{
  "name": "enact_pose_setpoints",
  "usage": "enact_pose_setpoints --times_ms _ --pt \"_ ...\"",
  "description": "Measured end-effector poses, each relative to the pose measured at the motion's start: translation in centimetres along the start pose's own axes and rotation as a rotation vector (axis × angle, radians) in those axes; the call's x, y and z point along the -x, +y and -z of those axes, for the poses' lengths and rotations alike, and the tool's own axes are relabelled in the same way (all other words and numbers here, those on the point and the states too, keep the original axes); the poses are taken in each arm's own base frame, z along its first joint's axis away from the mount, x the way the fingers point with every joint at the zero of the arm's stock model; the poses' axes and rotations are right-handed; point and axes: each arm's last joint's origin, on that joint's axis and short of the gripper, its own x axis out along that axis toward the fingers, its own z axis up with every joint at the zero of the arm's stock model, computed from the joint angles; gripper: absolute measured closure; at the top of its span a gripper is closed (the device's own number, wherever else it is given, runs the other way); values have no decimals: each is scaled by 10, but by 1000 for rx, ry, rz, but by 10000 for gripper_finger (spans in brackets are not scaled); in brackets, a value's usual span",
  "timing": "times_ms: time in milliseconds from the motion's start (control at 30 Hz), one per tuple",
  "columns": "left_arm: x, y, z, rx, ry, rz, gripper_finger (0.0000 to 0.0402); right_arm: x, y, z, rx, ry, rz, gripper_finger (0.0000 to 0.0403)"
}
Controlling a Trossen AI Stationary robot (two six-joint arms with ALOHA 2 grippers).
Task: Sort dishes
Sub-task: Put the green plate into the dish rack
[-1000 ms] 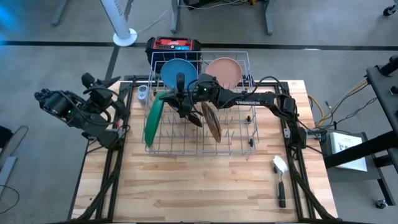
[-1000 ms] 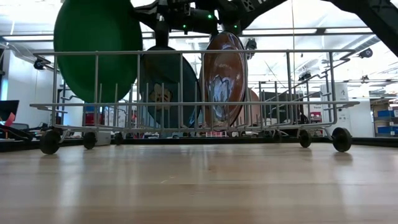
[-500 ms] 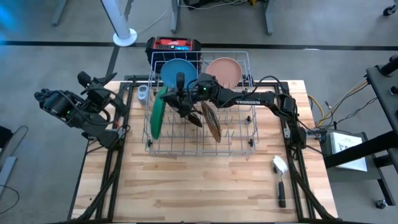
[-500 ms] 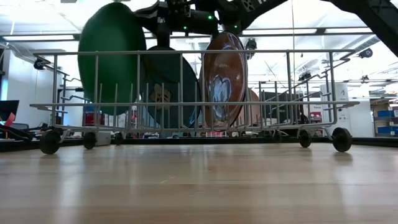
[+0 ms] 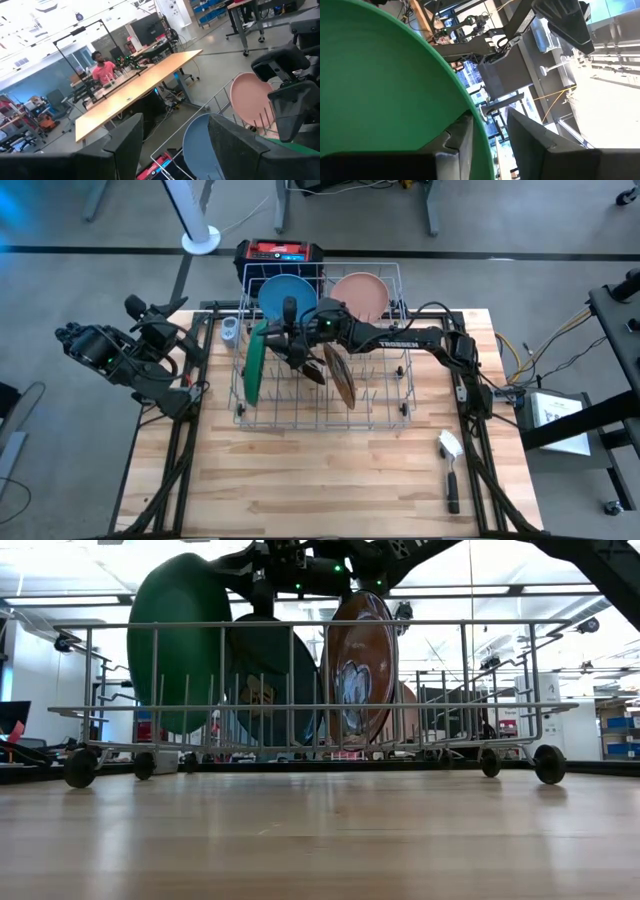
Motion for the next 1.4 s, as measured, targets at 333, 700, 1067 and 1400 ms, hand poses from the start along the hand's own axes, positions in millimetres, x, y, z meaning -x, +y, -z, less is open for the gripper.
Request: enact_pose_setpoints --times_ms 333,700,1067,1400 --pt "0 0 0 1 0 0 191 0 1 1 -10 41 6 250" --pt "0 0 0 4 7 12 191 0 1 5 -155 200 82 222" --pt "0 0 0 5 7 12 191 -2 7 2 -137 230 30 222" --pt "0 0 0 5 10 16 191 -2 7 1 -72 244 21 222"
